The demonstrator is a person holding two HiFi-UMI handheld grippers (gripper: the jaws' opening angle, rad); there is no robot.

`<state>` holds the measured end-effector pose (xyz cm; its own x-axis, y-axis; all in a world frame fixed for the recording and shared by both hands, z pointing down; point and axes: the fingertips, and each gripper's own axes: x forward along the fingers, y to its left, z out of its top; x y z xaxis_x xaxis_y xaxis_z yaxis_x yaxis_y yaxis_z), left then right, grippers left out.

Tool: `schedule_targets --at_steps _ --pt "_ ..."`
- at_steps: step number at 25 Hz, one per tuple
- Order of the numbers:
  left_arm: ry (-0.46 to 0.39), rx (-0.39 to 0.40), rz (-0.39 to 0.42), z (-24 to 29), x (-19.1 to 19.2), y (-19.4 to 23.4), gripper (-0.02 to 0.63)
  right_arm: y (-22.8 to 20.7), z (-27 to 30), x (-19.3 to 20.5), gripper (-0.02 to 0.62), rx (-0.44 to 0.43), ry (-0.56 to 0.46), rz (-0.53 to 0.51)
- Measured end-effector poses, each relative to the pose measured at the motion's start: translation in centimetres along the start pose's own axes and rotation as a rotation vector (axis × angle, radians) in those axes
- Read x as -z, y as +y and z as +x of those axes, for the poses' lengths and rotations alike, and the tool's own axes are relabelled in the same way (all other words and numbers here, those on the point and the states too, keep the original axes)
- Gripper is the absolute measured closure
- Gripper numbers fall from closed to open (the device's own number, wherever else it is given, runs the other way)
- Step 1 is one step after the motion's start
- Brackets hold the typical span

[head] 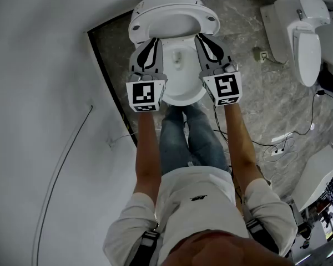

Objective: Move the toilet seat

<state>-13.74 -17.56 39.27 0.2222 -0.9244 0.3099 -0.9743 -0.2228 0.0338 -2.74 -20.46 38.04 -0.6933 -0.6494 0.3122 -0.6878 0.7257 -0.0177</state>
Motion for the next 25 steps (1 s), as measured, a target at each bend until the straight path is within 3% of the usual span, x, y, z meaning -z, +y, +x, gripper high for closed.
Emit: schedule_targets --at_steps 25 --pt "-0.016 0.036 0.007 -1.9 -0.5 -2.8 0.565 1.1 -3.1 -0.2 0.555 0.003 -0.004 -0.019"
